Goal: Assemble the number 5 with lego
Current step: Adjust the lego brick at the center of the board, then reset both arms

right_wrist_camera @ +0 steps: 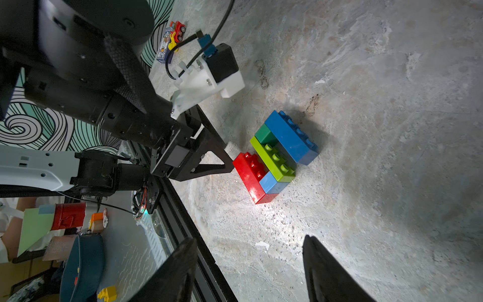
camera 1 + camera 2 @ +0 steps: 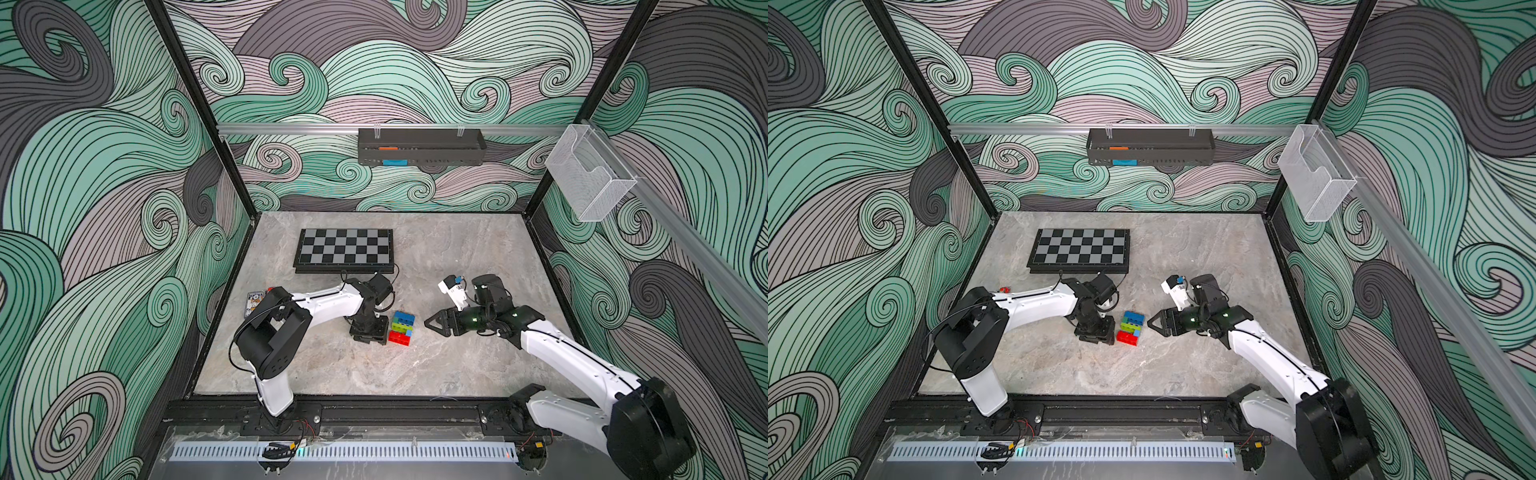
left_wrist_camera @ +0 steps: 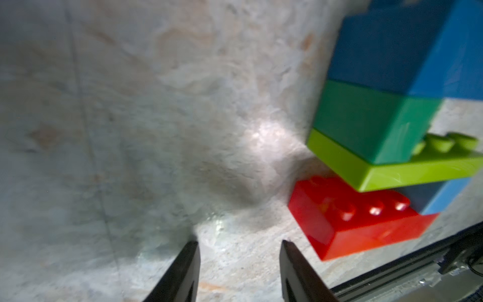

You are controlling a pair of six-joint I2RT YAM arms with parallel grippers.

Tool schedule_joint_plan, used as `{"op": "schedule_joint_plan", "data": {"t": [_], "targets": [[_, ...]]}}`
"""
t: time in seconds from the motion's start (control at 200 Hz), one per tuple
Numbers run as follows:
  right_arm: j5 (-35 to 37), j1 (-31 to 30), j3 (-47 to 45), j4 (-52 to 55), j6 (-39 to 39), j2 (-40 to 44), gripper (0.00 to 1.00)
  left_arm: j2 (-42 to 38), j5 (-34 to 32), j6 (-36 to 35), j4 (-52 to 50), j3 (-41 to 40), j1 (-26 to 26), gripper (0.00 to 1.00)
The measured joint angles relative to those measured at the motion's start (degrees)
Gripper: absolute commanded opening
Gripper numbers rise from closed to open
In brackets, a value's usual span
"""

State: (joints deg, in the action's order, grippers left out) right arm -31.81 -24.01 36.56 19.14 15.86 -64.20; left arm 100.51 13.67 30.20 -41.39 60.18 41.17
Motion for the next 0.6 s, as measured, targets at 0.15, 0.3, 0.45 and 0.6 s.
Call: {"op": "schedule_joint_plan", "data": {"t": [0.15, 0.3, 0.45, 0.6], "targets": [[3.8, 0.5, 4.1, 1.6, -0.7, -0.7, 0.99, -5.9, -2.6, -0.4, -2.8, 0.0, -4.9, 0.64], [10.2, 5.7, 9.9, 1.9, -0.5, -3.7, 0.99, -14.1, -6.7, -3.2, -5.0, 2.2, -15.2, 0.99], [25.1, 11.8, 11.0, -1.9, 0.0, -5.3, 0.99, -17.7, -12.3, -7.0, -1.8, 3.4, -25.6, 0.99], [38.0, 18.9, 1.5, -17.0, -2.0, -4.5, 0.99, -22.4, -19.9, -12.4, 11.6, -5.0, -35.2, 0.99]]}}
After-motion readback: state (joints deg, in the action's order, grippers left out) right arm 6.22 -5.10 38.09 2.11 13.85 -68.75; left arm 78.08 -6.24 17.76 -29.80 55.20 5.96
